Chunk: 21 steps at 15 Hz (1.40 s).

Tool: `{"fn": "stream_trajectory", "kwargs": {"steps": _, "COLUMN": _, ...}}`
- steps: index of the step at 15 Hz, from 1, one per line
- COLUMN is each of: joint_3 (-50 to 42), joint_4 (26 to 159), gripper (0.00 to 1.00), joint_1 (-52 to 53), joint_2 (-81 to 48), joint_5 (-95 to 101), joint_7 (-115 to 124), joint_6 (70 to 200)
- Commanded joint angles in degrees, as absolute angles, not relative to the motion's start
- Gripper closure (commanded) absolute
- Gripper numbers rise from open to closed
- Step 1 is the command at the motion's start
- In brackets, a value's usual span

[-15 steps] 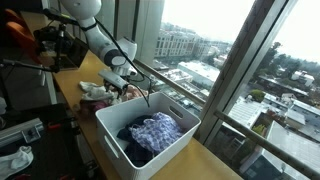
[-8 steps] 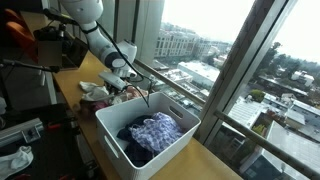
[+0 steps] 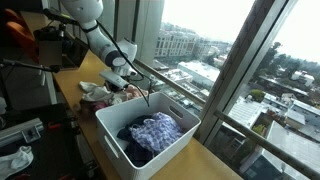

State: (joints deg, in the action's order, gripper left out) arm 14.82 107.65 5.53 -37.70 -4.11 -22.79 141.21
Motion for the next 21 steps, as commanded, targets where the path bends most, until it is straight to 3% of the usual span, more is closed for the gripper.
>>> {"fn": "stream_trajectory", "kwargs": {"steps": 1, "joint_3": 15.3, "joint_4": 107.9, "gripper": 0.99, "joint_1": 5.5, "joint_2": -34.9, "joint_5": -3.0, "joint_7": -22.9, "joint_6": 140.0}}
{"fn": "stream_trajectory", "kwargs": {"steps": 13, "joint_3": 13.5, "joint_4": 109.8, "gripper": 0.99, "joint_1": 4.6, "joint_2": -14.8, "joint_5": -2.3, "joint_7": -23.5, "joint_6": 138.2}}
{"fn": "stream_trajectory", "kwargs": {"steps": 21, "joint_3": 7.6, "joint_4": 105.9, "gripper": 0.99, "joint_1": 1.7, "joint_2": -1.3, "joint_5": -2.8, "joint_7": -26.0, "joint_6": 131.7}}
